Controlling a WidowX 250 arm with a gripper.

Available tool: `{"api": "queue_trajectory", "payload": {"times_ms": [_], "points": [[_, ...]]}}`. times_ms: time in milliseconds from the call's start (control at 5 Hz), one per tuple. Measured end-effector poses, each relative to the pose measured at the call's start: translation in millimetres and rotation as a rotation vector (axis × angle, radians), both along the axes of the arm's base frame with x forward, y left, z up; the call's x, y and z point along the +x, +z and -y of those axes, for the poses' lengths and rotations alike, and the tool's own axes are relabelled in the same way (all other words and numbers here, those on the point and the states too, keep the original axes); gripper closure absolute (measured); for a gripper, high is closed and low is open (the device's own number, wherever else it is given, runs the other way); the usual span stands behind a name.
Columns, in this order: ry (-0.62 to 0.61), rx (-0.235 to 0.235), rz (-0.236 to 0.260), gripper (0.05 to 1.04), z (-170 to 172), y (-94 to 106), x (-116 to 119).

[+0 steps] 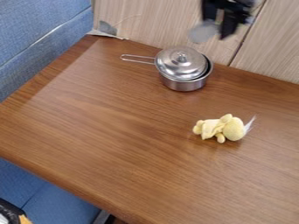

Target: Take the spatula and put it to the left side of the pot

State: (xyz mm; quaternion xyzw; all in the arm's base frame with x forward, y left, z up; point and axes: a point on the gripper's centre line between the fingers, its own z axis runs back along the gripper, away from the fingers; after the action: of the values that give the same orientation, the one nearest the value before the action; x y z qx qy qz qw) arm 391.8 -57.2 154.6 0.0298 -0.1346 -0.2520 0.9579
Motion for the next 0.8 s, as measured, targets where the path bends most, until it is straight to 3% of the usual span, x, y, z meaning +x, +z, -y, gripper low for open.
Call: {"api": "queue_trajectory", "payload": {"times_ms": [400, 600, 800], "points": [[0.271, 0.047, 0.013, 0.505, -99.4, 17.7, -10.2], [0.404, 0.037, 0.029, 0.505, -144.7, 14.5, -12.1], [0.461, 0.047, 0.000, 0.505, -196.7, -12.2, -11.9]]}}
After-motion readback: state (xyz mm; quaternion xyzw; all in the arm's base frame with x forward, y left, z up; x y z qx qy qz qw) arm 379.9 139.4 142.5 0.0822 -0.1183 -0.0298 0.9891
